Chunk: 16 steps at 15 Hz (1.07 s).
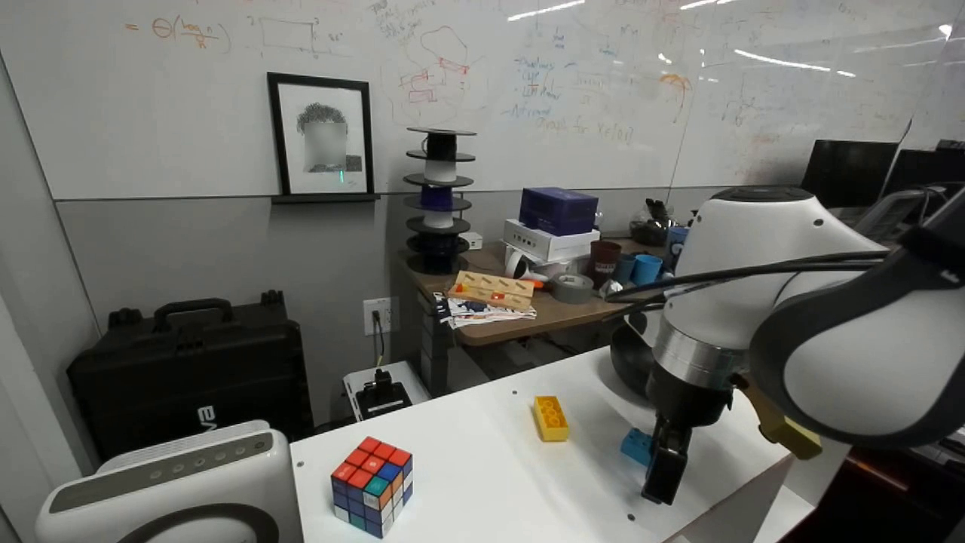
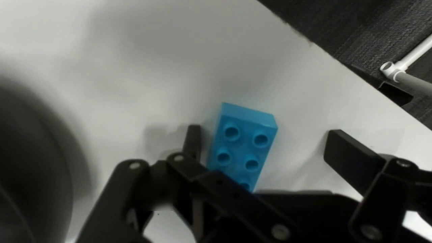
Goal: Put the blocks inside the black bowl.
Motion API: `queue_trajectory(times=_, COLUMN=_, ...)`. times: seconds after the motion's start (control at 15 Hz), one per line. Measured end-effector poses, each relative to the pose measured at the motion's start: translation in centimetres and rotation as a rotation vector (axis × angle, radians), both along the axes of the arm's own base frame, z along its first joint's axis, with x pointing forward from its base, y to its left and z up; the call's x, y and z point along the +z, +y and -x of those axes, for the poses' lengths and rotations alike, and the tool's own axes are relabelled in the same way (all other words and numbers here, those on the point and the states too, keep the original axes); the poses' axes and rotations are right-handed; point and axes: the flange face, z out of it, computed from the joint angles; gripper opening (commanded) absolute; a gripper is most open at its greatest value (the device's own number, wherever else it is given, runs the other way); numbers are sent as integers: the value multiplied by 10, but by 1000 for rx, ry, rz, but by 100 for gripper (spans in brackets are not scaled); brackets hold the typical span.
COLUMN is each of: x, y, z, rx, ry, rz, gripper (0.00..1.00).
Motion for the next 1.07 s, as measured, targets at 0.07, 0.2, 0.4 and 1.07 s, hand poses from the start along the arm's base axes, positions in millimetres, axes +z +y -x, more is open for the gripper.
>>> queue_trajectory(times=0.07, x=1, y=1, z=-1, rx=5, ry=-13, rz=0, gripper=53)
queue_trajectory(times=0.2, x=5, y=2, z=-3, rx=12, ry=-44, rz=5, gripper=38)
queue_trajectory(times=0.4, x=12, y=-4, z=-9, rx=-3, ry=-127, rz=42, gripper=15)
queue_trajectory(times=1.07, x=52, y=-21, z=-6, rx=-252, ry=-118, rz=40, gripper=16)
